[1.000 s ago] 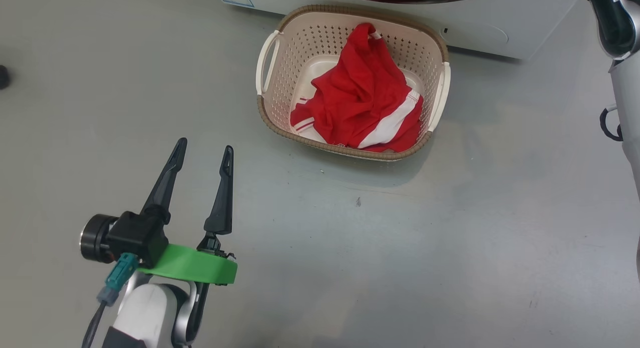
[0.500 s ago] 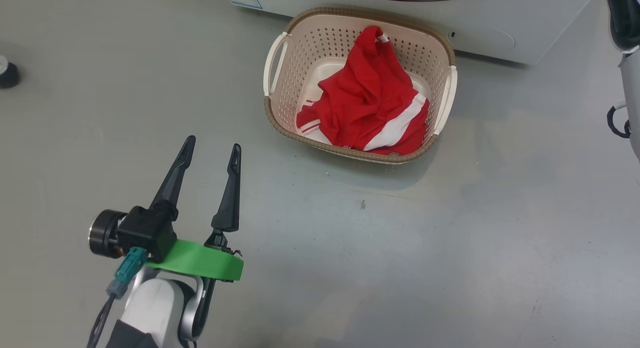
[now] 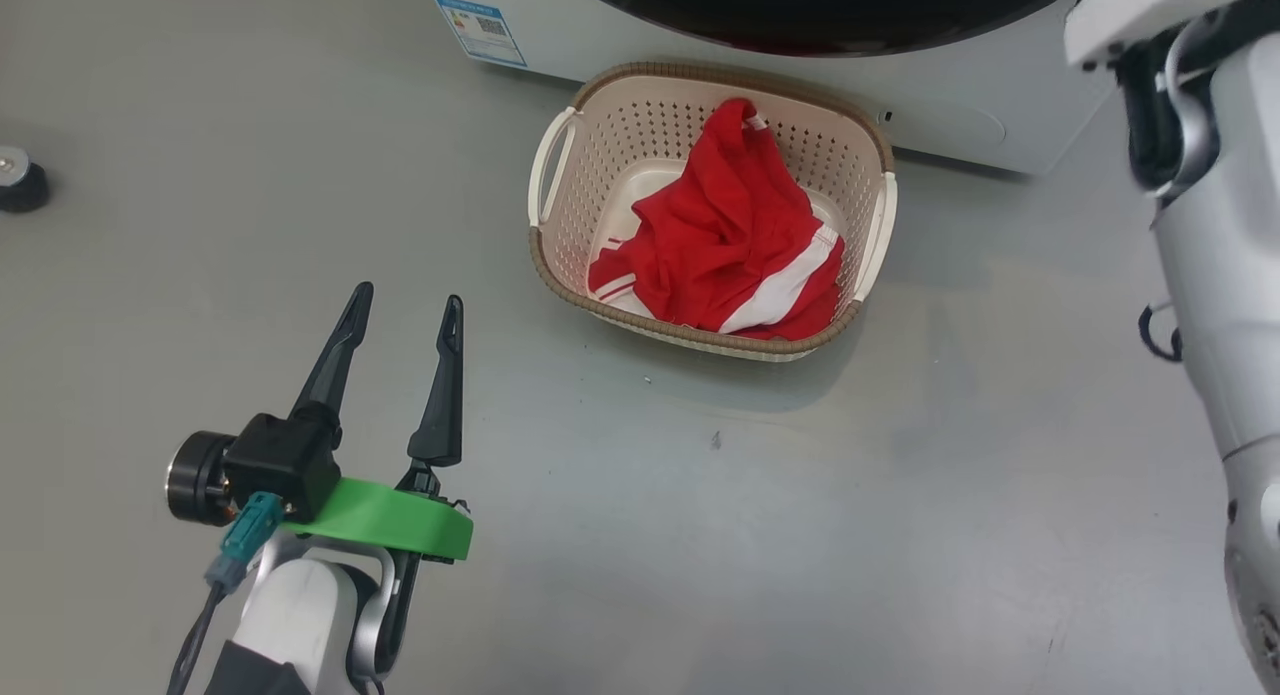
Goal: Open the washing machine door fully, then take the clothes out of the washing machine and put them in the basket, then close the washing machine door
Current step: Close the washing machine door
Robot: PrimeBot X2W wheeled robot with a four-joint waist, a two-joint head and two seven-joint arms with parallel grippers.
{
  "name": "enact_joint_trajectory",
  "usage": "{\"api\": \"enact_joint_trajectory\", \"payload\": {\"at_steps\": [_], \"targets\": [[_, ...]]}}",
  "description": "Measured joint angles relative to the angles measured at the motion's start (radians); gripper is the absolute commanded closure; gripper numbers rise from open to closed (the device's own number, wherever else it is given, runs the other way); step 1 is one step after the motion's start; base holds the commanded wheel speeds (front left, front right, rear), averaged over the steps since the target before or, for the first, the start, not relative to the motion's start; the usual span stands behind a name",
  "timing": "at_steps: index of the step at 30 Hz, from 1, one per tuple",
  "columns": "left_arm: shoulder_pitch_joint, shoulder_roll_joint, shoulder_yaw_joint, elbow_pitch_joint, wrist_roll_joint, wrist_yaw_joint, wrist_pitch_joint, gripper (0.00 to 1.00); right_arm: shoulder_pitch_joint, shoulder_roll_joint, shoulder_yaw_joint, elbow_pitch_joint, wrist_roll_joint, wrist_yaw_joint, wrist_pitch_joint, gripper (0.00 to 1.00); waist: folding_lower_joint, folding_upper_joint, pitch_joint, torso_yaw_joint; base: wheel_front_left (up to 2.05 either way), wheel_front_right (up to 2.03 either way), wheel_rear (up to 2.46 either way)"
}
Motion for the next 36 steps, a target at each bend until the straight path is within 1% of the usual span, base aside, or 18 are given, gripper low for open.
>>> {"api": "enact_joint_trajectory", "payload": {"at_steps": [5,6,7,8,9,10,11,19,21,26,30,35,36], "targets": [[0.002,0.0,0.014,0.009,-0.001,0.009,-0.002,0.0,0.103,0.024,0.006,0.006,0.008,0.005,-0.004,1.0,0.0,0.0,-0.036,-0.013,0.0,0.0,0.0],[0.002,0.0,0.015,0.01,-0.001,0.009,-0.002,0.0,0.117,0.029,0.006,0.005,0.008,0.005,-0.004,0.93,0.0,0.0,-0.044,-0.016,0.0,0.0,0.0],[0.004,0.0,0.016,0.011,-0.001,0.009,-0.002,0.0,0.132,0.034,0.004,0.002,0.008,0.005,-0.004,0.75,0.0,0.0,-0.051,-0.019,0.0,0.0,0.0],[0.006,0.0,0.018,0.012,-0.001,0.009,-0.002,0.0,0.147,0.039,0.003,-0.001,0.008,0.005,-0.004,0.52,0.0,0.0,-0.059,-0.023,0.0,0.0,0.0],[0.009,0.001,0.02,0.013,-0.001,0.009,-0.002,0.0,0.163,0.044,0.003,-0.005,0.008,0.005,-0.006,0.24,0.0,0.0,-0.066,-0.027,0.0,0.0,0.0],[0.013,0.002,0.02,0.014,-0.001,0.009,-0.003,0.0,0.18,0.05,0.002,-0.01,0.008,0.005,-0.009,0.08,0.0,0.0,-0.074,-0.032,0.0,0.0,0.0],[0.016,0.004,0.021,0.015,-0.001,0.009,-0.003,0.0,0.198,0.055,0.0,-0.019,0.007,0.005,-0.009,0.0,0.0,0.0,-0.082,-0.036,0.0,0.0,0.0],[0.05,0.024,0.026,0.023,0.001,0.009,-0.003,0.0,0.33,0.075,-0.037,-0.159,-0.014,0.003,-0.009,0.0,0.0,0.0,-0.137,-0.089,0.0,0.0,0.0],[0.056,0.03,0.028,0.024,0.005,0.009,-0.003,0.0,0.377,0.078,-0.038,-0.18,-0.025,-0.006,-0.009,0.0,-0.0001,0.0,-0.15,-0.105,0.0,0.0,0.0],[0.073,0.048,0.032,0.025,0.011,0.012,-0.003,0.0,0.476,0.09,-0.034,-0.227,-0.058,-0.006,-0.009,0.0,-0.0001,0.0,-0.18,-0.149,0.0,0.0,0.0],[0.087,0.049,0.031,0.029,0.012,0.012,-0.003,0.0,0.554,0.096,-0.02,-0.25,-0.077,-0.021,-0.009,0.0,-0.0001,0.0,-0.205,-0.186,0.0,0.0,0.0],[0.119,0.054,0.037,0.038,0.01,0.012,-0.002,0.0,0.667,0.106,-0.007,-0.286,-0.11,-0.024,-0.009,0.0,-0.0001,0.0,-0.245,-0.238,0.0,0.0,0.0],[0.124,0.056,0.038,0.039,0.01,0.012,-0.002,0.0,0.681,0.109,-0.007,-0.295,-0.11,-0.031,-0.009,0.0,-0.0001,0.0,-0.251,-0.246,0.0,0.0,0.0]]}}
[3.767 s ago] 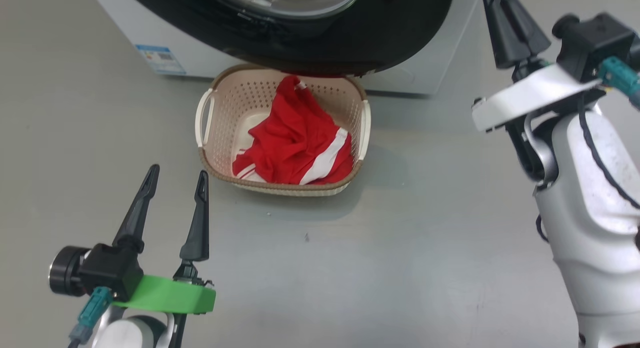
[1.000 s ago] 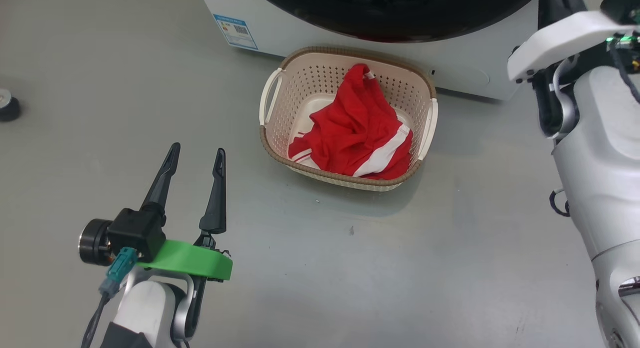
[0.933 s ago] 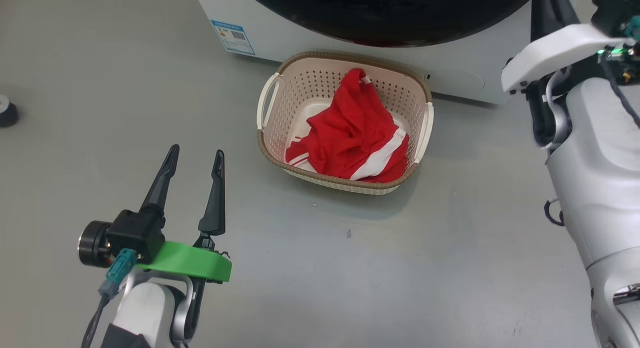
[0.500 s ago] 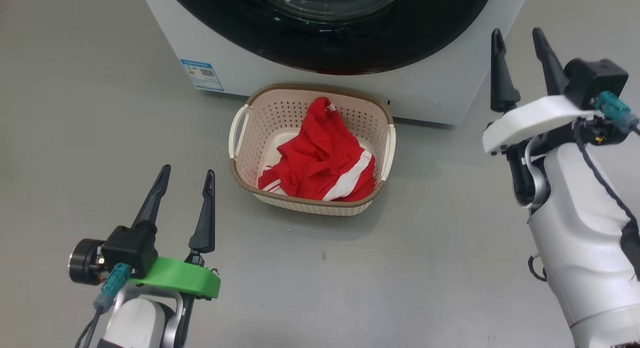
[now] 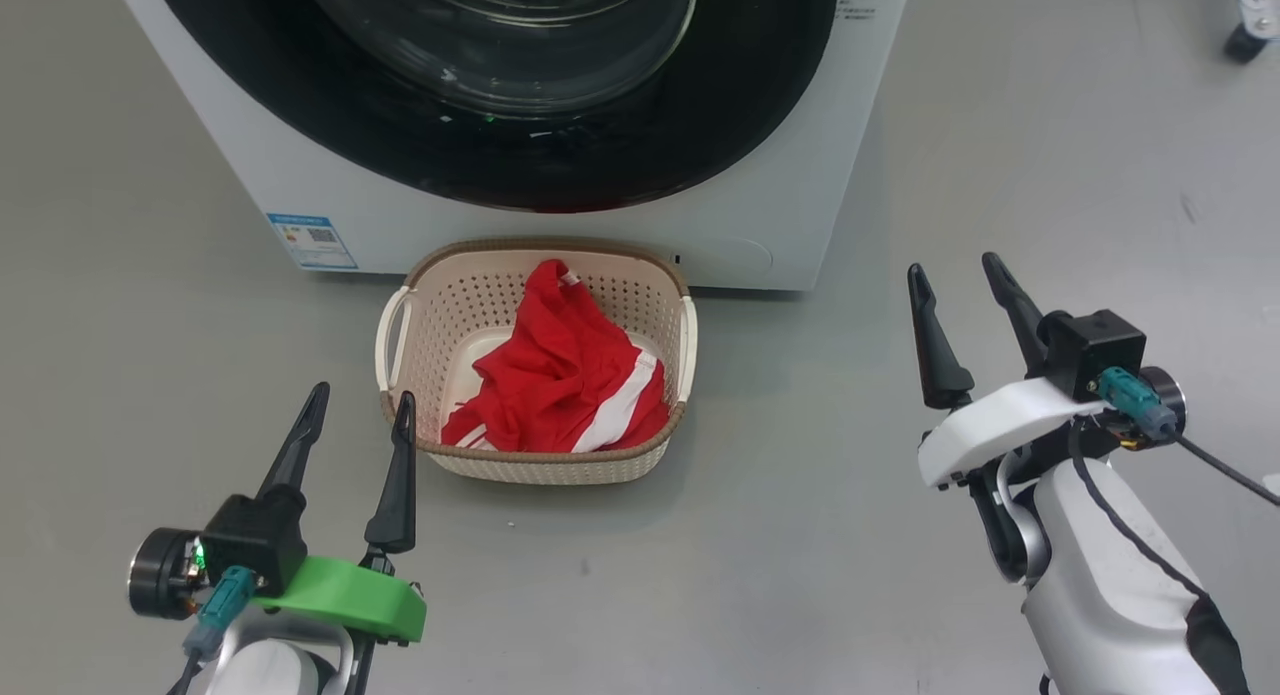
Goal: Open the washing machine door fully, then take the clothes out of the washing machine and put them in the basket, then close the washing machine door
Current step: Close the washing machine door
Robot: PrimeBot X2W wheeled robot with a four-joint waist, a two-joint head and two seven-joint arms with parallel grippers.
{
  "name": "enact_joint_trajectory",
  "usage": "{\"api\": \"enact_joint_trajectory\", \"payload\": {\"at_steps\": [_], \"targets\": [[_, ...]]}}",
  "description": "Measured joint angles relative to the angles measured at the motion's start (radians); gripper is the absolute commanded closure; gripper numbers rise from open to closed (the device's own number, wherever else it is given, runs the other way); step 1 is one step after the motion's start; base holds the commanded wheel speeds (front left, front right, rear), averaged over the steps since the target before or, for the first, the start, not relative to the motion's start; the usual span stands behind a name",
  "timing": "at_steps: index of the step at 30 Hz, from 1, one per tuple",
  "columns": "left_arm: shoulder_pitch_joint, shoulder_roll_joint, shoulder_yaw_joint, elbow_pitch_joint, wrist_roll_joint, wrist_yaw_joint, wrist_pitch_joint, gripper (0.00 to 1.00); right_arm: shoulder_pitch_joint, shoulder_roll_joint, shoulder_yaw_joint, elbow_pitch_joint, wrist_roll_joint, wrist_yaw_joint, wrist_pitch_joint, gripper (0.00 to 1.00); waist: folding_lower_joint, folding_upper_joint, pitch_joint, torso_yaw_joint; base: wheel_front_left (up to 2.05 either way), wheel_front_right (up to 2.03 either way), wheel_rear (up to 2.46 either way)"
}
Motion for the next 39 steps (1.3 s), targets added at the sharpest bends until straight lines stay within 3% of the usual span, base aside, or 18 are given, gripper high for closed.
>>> {"api": "enact_joint_trajectory", "payload": {"at_steps": [20,39], "targets": [[0.086,0.01,0.002,0.001,-0.01,0.006,0.023,0.0,0.244,0.021,-0.025,-0.147,-0.009,-0.036,0.0,0.0,0.0,0.0,-0.118,-0.108,0.0,0.0,0.0],[0.131,0.014,0.001,-0.017,-0.021,0.015,0.044,0.0,0.372,0.025,-0.046,-0.248,-0.017,-0.063,0.0,0.0,0.0,0.0,-0.159,-0.124,0.0,0.0,0.0]]}}
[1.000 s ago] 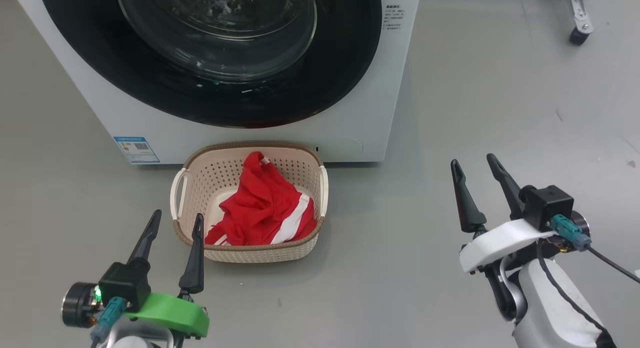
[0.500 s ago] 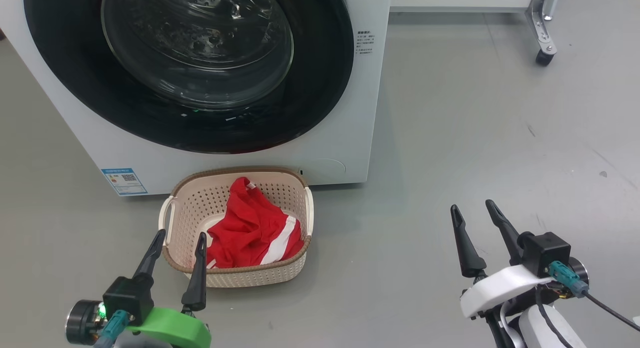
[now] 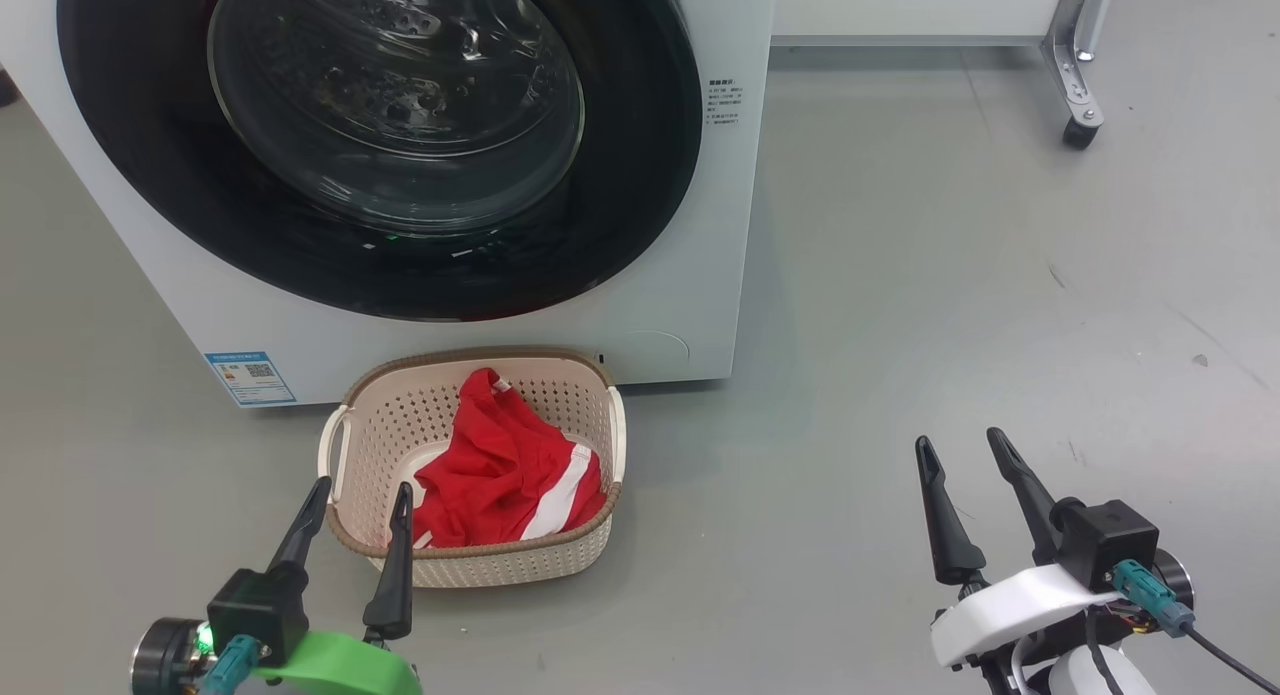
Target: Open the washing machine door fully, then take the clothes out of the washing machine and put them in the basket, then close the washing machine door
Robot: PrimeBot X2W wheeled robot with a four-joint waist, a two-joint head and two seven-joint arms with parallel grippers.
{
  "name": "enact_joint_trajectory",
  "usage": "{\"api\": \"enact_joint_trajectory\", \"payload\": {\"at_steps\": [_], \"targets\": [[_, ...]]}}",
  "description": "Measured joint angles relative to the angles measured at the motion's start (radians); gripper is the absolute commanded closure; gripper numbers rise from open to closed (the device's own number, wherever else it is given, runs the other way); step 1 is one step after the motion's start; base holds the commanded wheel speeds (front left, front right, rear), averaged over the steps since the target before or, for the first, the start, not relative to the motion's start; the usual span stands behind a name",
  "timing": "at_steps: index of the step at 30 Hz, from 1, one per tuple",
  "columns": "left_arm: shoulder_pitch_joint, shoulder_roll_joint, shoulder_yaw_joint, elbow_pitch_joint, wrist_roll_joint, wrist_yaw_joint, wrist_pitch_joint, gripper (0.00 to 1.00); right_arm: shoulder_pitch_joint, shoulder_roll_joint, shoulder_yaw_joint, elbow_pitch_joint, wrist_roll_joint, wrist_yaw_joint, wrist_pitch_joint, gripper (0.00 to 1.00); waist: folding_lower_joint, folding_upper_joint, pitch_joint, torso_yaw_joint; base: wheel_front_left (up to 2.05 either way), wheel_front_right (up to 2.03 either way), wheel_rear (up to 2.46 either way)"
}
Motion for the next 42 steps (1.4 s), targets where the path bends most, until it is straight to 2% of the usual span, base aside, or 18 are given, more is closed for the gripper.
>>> {"api": "enact_joint_trajectory", "payload": {"at_steps": [34,35,42], "targets": [[0.023,0.001,-0.012,-0.056,0.002,0.014,0.014,0.0,0.074,0.0,-0.01,-0.093,-0.008,-0.015,0.0,0.0,0.0,0.0,0.012,-0.002,0.0,0.0,0.0],[0.023,0.001,-0.012,-0.058,0.002,0.016,0.014,1.0,0.076,0.0,-0.01,-0.095,-0.008,-0.015,0.0,1.0,0.0,0.0,0.013,-0.002,0.0,0.0,0.0],[0.037,-0.018,-0.026,0.012,0.001,0.016,0.014,1.0,0.114,0.014,-0.003,-0.03,-0.005,-0.015,0.002,1.0,0.0,0.0,0.014,-0.002,0.0,0.0,0.0]]}}
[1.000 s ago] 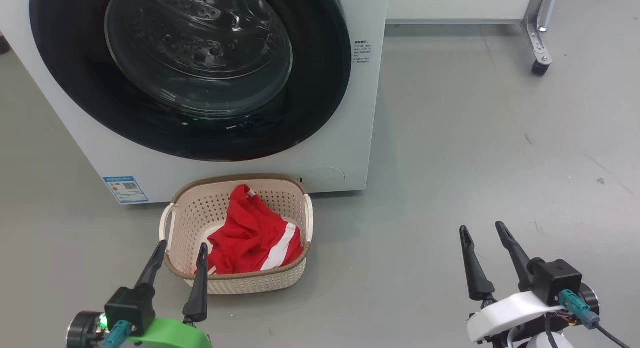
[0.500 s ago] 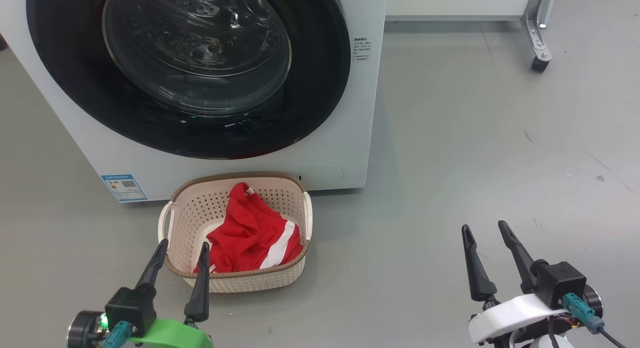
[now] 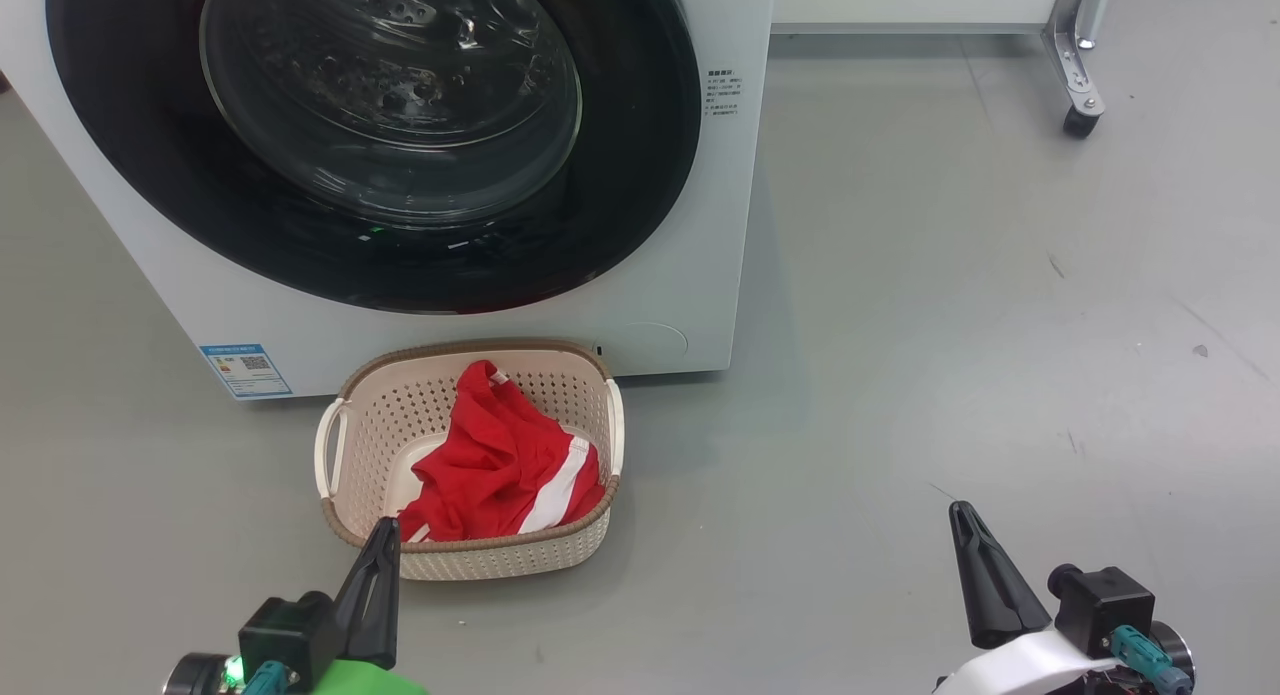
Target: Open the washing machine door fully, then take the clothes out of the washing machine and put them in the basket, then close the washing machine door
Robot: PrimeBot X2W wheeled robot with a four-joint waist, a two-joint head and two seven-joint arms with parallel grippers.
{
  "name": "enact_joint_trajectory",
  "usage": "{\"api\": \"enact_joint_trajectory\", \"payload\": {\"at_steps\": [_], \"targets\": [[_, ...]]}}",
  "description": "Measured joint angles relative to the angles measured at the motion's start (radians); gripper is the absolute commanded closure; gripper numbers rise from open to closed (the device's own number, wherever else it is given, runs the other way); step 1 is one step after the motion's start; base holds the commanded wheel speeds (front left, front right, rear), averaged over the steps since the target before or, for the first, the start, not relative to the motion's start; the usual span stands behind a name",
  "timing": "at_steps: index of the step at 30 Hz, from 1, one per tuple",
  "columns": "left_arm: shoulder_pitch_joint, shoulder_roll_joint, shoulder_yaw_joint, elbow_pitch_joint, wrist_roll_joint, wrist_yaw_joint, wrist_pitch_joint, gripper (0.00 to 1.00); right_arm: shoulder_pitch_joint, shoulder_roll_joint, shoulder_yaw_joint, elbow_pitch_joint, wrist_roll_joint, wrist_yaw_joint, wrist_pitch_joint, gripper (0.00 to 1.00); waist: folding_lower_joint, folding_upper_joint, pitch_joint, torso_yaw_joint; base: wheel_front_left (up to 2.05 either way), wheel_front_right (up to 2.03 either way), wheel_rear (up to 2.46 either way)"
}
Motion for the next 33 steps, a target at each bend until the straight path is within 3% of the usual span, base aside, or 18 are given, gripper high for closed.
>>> {"api": "enact_joint_trajectory", "payload": {"at_steps": [6,33], "targets": [[0.009,-0.003,0.0,0.001,-0.048,-0.009,0.0,1.0,0.007,0.0,-0.001,-0.001,0.043,0.002,0.0,1.0,0.0,0.0,-0.001,0.002,0.0,0.0,0.0],[0.007,-0.009,0.079,0.007,-0.428,-0.053,0.072,1.0,-0.015,0.002,-0.075,-0.005,0.432,0.027,0.089,1.0,0.0,0.0,-0.007,0.01,0.0,0.0,0.0]]}}
